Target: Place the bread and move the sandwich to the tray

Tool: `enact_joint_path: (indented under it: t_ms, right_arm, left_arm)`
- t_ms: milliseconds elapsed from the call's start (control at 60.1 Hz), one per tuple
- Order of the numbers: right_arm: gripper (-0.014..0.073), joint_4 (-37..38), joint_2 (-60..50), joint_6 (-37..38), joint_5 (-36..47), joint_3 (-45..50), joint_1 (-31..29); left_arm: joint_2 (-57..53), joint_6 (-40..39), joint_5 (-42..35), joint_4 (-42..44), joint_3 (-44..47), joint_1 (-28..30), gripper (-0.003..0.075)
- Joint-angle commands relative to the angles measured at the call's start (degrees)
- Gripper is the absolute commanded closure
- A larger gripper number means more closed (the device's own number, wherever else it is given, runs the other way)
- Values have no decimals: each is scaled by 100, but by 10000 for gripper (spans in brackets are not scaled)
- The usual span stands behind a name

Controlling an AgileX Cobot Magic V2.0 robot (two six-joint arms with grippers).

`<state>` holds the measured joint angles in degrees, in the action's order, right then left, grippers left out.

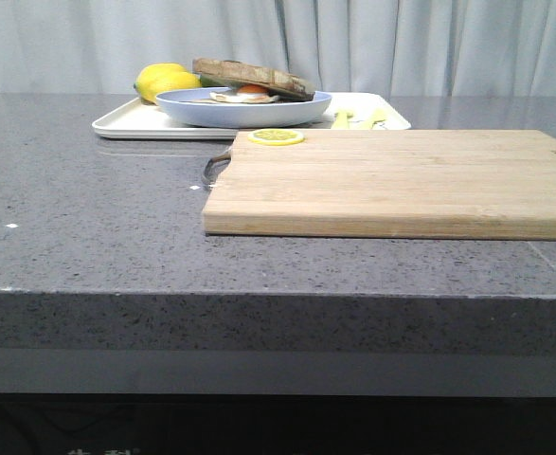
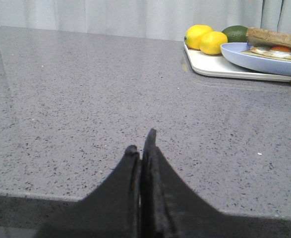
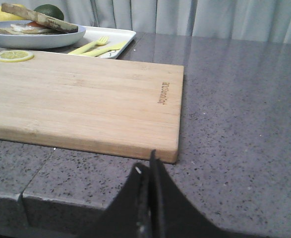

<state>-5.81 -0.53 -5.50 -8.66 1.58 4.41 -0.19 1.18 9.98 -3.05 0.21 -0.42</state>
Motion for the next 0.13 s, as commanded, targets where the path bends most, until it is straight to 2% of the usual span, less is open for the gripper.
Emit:
enact_joint_path:
  t_ms: [0,116]
  right_arm:
    - [653,-25,-124,-76,458,-25,-32]
    - [653,-25,-124,-76,458,-25,-32]
  left_arm:
    - [-140,-29,-486,-9,69,-29,739]
    - [-140,-29,-486,-9,69,-29,739]
